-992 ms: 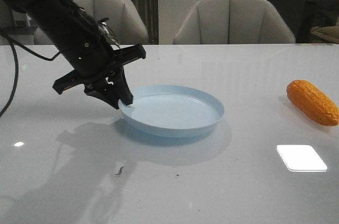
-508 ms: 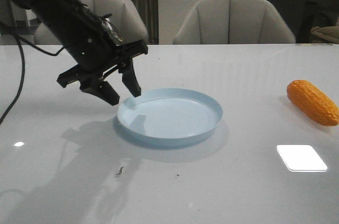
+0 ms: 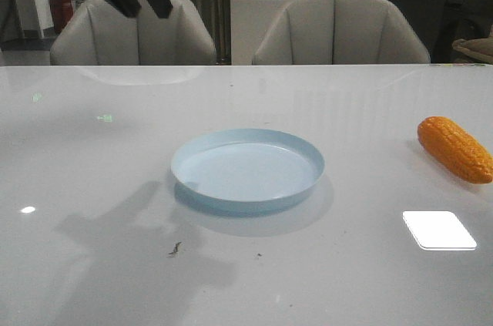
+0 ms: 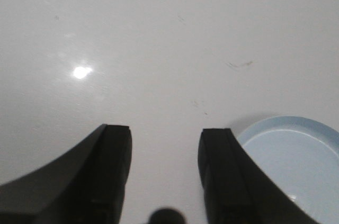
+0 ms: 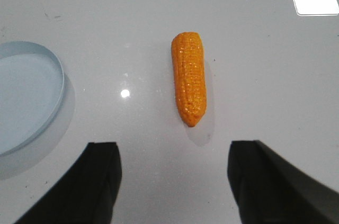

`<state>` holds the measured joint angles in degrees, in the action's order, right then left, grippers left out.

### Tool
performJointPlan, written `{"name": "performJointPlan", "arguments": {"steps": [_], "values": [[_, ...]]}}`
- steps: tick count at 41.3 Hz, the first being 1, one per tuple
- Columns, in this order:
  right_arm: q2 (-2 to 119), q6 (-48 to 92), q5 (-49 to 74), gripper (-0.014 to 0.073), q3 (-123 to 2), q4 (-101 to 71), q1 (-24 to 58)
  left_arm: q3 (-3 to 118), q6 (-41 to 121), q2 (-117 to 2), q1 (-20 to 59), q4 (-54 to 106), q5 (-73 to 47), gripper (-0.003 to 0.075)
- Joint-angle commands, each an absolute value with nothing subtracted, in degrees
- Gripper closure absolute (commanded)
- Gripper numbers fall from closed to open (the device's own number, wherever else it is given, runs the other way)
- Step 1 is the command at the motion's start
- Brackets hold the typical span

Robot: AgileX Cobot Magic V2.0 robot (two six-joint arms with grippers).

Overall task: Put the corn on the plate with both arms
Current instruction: 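Open the left gripper and raise it away from the plate, then lower the right gripper over the orange corn cob and grasp it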

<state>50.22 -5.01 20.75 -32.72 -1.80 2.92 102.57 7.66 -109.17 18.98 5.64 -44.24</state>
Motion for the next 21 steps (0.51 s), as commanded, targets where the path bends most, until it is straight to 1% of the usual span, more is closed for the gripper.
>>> {"name": "performJointPlan", "arguments": {"steps": [1, 5, 9, 14, 21], "values": [[50.03, -5.76, 18.1, 0.0053, -34.56, -1.98, 2.76, 104.68, 7.76, -101.97, 17.12, 2.62, -39.81, 0.0344], [50.61, -7.97, 18.89, 0.0053, -34.82, -1.98, 2.46, 103.85, 7.64, -99.23, 14.7, 2.62, -37.9, 0.0344], [52.88, -8.52, 19.04, 0.0053, -36.34, -1.83, 1.36, 100.08, 7.64, -95.64, 12.12, 2.62, -35.7, 0.0344], [57.77, -8.52, 20.95, 0.0053, -41.2, 0.0, 0.27, 91.12, 7.64, -90.38, 9.4, 2.62, -30.36, 0.0344], [68.01, -8.52, 25.18, 0.0053, -51.93, 2.14, 0.19, 74.34, 7.53, -81.44, 6.86, 4.96, -21.76, 0.0344]]}}
